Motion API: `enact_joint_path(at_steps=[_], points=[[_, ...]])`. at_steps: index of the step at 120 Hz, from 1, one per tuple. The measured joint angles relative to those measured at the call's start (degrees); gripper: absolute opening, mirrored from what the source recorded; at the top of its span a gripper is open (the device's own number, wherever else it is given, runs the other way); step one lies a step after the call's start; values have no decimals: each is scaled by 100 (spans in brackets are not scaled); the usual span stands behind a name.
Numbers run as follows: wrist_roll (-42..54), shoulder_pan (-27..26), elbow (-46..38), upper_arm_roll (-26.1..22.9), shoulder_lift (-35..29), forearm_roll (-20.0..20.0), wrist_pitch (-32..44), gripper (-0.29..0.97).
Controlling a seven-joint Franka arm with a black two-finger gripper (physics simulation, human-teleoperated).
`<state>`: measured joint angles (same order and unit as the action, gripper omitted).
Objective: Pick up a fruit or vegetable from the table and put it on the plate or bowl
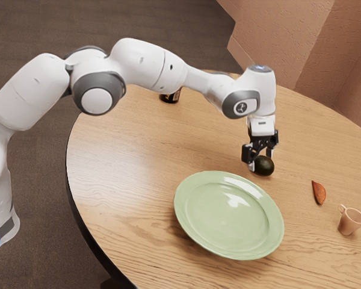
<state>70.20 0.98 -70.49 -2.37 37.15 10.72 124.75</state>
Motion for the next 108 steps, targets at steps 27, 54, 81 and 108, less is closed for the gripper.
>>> enact_joint_path(at_steps=[27,54,81,108], points=[[-1,-4,25,8,73,-11,154,62],[0,-26,52,9,160,-38,306,50],[-10,-81,167,9,274,-204,450,34],[-33,-91,162,4,-152,-482,472,21]])
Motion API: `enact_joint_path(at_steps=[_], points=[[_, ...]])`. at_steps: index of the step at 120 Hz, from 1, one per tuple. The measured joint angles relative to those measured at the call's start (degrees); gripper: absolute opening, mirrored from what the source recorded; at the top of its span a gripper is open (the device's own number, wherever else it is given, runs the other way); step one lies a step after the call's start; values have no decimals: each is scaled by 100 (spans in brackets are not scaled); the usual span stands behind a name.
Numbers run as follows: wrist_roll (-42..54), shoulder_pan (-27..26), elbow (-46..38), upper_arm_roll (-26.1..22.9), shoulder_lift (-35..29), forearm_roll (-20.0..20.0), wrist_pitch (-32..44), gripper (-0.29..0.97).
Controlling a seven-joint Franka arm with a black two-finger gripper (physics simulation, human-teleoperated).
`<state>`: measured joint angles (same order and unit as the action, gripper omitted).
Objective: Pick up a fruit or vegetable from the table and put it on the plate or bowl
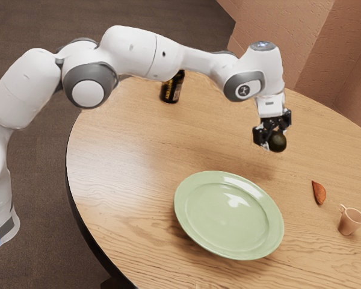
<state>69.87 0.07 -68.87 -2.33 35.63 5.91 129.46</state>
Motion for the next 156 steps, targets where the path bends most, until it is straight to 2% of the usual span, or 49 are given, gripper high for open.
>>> enact_joint_path(at_steps=[14,21,33,52,76,99,104,114,124,150,156], points=[[52,-60,-248,-31,-1097,-97,-536,21],[122,-123,-638,-238,-1651,-105,-892,22],[289,-464,-1165,-523,-2097,-104,-1505,22],[534,-610,-1689,-608,-2186,-95,-2047,20],[784,-635,-1766,-1068,-2226,-85,-2439,19],[965,-601,-1863,-1121,-2228,-94,-2688,20],[995,-617,-1862,-1117,-2206,-95,-2721,25],[1048,-633,-1852,-1114,-2181,-90,-2801,44],[1077,-635,-1820,-1108,-2180,-96,-2889,54],[1115,-521,-1776,-1047,-2086,4,-3068,65],[1128,-526,-1609,-1054,-2116,-241,-3132,66]])
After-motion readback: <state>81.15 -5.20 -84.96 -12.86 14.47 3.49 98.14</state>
